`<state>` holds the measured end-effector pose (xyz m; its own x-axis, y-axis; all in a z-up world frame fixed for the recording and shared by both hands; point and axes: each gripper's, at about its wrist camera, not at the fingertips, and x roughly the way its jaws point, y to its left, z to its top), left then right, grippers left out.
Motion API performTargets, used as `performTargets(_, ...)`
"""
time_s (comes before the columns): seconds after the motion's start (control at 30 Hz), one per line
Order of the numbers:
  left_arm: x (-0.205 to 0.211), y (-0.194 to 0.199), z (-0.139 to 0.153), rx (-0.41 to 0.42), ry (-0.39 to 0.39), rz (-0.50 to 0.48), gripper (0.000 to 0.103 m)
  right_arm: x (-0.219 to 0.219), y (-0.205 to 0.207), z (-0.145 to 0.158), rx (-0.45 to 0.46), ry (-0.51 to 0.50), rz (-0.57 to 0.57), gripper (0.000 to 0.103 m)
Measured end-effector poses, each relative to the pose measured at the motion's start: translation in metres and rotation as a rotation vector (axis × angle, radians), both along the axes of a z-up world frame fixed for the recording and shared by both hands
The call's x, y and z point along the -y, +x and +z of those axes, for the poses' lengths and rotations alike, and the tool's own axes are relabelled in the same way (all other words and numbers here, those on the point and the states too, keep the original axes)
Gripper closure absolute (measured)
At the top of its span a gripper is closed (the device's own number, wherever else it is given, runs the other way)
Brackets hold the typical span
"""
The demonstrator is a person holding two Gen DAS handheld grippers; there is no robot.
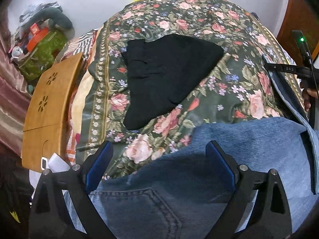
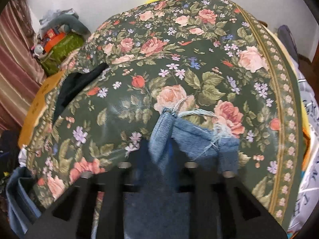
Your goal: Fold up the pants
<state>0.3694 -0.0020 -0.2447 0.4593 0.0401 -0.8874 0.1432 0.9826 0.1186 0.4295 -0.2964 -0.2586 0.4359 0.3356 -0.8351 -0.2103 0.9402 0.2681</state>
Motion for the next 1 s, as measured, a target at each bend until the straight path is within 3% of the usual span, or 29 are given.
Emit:
performTargets(0.1, 0.013, -0.007, 0.004, -0.002, 0.010, -0.027, 0.008, 0.011, -0.008, 0.011, 0.021, -0.004, -0.005, 0.095)
performTargets(0.2, 0.030, -0.018, 0.011, 0.028, 0.079, -0.034, 0.008, 0.036, -0.027, 0.035, 0.064, 0.030, -0.039, 0.095)
performTargets(0.33, 0.047, -0.032, 0.025, 0.071, 0.154, -0.029, 0.008, 0.085, -0.055, 0.083, 0.144, 0.047, -0.096, 0.095)
performTargets(0.53, 0.080, -0.058, 0.051, 0.104, 0.097, -0.100, 0.007, 0.150, -0.101, 0.153, 0.262, 0.057, -0.180, 0.095)
performTargets(0.6, 0.094, -0.062, 0.049, 0.068, 0.060, -0.128, 0.005, 0.167, -0.120, 0.174, 0.302, 0.055, -0.200, 0.096)
performTargets(0.67, 0.115, -0.064, 0.037, -0.024, 0.001, -0.169, 0.005, 0.184, -0.140, 0.193, 0.349, 0.062, -0.219, 0.096)
performTargets(0.77, 0.145, -0.068, 0.018, -0.116, -0.026, -0.216, 0.005, 0.202, -0.167, 0.213, 0.409, 0.061, -0.233, 0.096)
performTargets(0.9, 0.185, -0.082, 0.007, -0.136, -0.009, -0.262, 0.005, 0.215, -0.184, 0.203, 0.390, 0.044, -0.240, 0.096)
performTargets(1.0, 0.202, -0.091, 0.005, -0.148, -0.021, -0.298, 0.005, 0.224, -0.193, 0.167, 0.315, 0.016, -0.264, 0.096)
